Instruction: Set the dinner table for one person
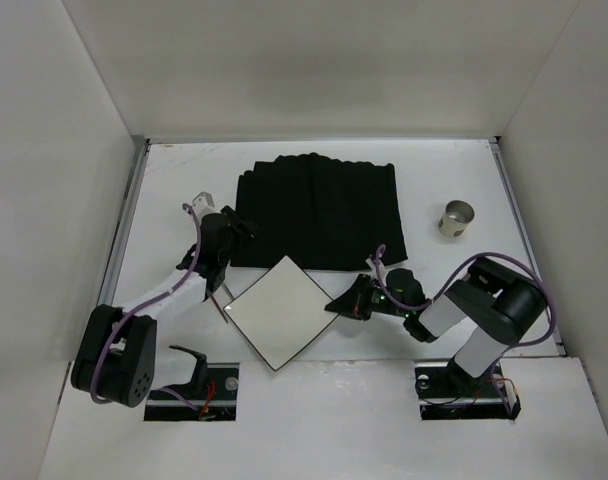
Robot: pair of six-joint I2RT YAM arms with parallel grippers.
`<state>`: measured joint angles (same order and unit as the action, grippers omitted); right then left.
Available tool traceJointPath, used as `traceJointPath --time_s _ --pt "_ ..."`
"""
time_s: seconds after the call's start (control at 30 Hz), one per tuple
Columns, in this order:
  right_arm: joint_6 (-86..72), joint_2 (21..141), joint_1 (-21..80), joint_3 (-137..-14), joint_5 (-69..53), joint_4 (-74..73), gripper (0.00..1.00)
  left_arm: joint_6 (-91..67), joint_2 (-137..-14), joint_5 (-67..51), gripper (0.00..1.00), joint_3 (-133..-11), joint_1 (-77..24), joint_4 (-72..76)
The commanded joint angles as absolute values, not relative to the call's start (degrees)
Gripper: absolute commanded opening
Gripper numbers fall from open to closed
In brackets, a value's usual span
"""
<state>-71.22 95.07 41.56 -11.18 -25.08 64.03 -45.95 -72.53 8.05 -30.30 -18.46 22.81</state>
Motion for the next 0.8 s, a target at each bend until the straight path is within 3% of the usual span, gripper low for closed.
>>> traceJointPath --time_s 0.0,0.57,0.77 --pt "-73.2 91.8 41.2 -15.6 -29.0 68.8 0.03 -46.1 -69.1 9.1 0.42 -31.8 -17.2 22.8" --pt "-79.4 85.9 34.3 -25.5 -35.9 67.8 0.04 -46.4 -66.3 9.9 0.43 -32.1 -15.6 21.2" --pt "-78.2 87.7 26.5 -29.4 -35.6 67.1 0.04 -47.2 -65.0 10.5 0.43 -31.8 -14.9 21.2"
